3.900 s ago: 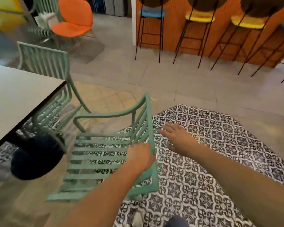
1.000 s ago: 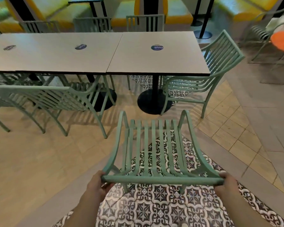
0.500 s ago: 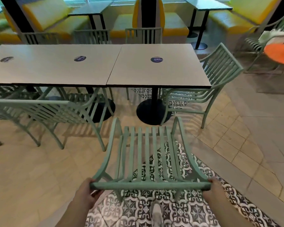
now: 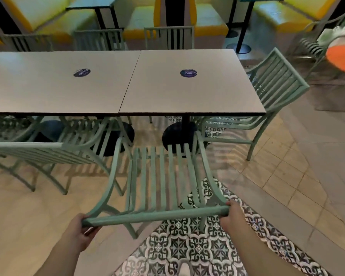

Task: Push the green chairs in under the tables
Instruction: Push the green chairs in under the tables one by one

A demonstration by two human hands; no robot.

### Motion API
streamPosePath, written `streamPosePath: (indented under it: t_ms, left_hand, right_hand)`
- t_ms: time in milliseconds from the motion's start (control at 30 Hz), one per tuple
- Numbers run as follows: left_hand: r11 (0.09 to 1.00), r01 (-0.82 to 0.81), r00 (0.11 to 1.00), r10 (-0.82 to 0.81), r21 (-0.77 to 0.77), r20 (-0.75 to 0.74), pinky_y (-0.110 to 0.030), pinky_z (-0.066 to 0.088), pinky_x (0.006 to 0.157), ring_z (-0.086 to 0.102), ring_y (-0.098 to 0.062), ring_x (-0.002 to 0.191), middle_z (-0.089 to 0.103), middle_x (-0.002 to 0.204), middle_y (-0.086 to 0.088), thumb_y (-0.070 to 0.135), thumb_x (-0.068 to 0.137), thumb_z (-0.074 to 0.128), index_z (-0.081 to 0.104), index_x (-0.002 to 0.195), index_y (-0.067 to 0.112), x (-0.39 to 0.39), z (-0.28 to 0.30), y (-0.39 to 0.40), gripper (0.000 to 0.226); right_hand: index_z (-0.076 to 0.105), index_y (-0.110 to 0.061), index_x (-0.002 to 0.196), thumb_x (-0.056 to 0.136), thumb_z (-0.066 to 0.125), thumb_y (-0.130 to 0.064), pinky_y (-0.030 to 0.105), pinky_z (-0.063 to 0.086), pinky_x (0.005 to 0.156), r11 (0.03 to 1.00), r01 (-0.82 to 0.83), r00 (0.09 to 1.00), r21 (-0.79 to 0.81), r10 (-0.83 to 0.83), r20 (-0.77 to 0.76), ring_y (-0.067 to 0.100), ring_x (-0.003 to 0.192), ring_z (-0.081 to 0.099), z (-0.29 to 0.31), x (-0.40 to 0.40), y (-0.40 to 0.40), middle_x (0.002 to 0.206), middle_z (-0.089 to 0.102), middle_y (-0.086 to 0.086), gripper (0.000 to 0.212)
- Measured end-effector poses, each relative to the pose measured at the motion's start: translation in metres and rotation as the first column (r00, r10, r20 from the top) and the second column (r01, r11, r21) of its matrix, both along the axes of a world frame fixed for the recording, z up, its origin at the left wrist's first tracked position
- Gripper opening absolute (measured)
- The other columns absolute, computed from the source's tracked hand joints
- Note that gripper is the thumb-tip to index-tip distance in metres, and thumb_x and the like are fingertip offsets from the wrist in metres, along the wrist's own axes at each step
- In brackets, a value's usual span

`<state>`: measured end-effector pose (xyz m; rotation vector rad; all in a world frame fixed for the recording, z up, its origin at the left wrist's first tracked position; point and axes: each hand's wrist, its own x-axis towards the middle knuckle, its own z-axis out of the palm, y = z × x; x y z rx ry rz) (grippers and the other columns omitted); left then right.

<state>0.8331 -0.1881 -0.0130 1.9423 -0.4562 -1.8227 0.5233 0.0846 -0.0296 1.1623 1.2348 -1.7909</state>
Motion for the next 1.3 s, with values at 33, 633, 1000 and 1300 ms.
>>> streamPosePath:
  t_ms: [33, 633, 1000, 1300]
  left_hand:
    - [1.000, 0.001, 1.000, -0.001, 0.000, 0.001, -0.039, 0.057, 0.047, 0.053, -0.029, 0.070, 0.054, 0.089, -0.019, 0.007, 0.090, 0.046, 0.046, 0.082, 0.001, -0.003, 0.003, -0.007, 0.011]
    - [0.999, 0.041, 0.999, -0.041, 0.001, 0.000, -0.042, 0.058, 0.065, 0.053, -0.029, 0.074, 0.053, 0.098, -0.019, 0.014, 0.096, 0.048, 0.046, 0.082, 0.002, -0.050, 0.005, -0.130, 0.018]
    - [0.999, 0.045, 0.998, -0.044, 0.028, -0.045, -0.042, 0.048, 0.093, 0.058, -0.034, 0.085, 0.053, 0.115, -0.023, 0.014, 0.093, 0.053, 0.050, 0.101, -0.002, -0.045, 0.004, -0.138, 0.018]
    - [0.884, 0.462, 0.858, -0.424, -0.075, 0.291, -0.054, 0.048, 0.093, 0.054, -0.038, 0.109, 0.051, 0.123, -0.021, 0.037, 0.090, 0.062, 0.046, 0.131, 0.004, -0.019, -0.005, -0.140, 0.055]
  right_hand:
    - [0.047, -0.004, 0.112, 0.090, 0.054, -0.012, 0.026, 0.046, 0.088, 1.000, -0.015, 1.000, -0.022, 0.015, -0.004, 0.018, 0.081, 0.052, 0.001, -0.001, -0.008, 0.101, 0.049, 0.011, 0.024]
    - [0.048, -0.001, 0.093, 0.091, 0.050, -0.006, 0.026, 0.045, 0.058, 0.999, 0.053, 0.999, 0.000, -0.053, -0.008, 0.019, 0.081, 0.053, -0.004, -0.025, -0.105, 0.095, 0.048, 0.011, 0.006]
    - [0.046, -0.003, 0.090, 0.090, 0.054, -0.007, 0.020, 0.053, 0.065, 0.995, 0.096, 0.995, 0.011, -0.096, -0.024, 0.020, 0.091, 0.057, -0.003, -0.016, -0.109, 0.103, 0.050, 0.013, 0.010]
    - [0.049, -0.004, 0.127, 0.090, 0.059, -0.031, 0.050, 0.039, 0.103, 0.827, -0.324, 0.875, 0.460, 0.447, -0.188, 0.029, 0.115, 0.049, -0.010, -0.013, -0.093, 0.130, 0.050, 0.016, 0.047]
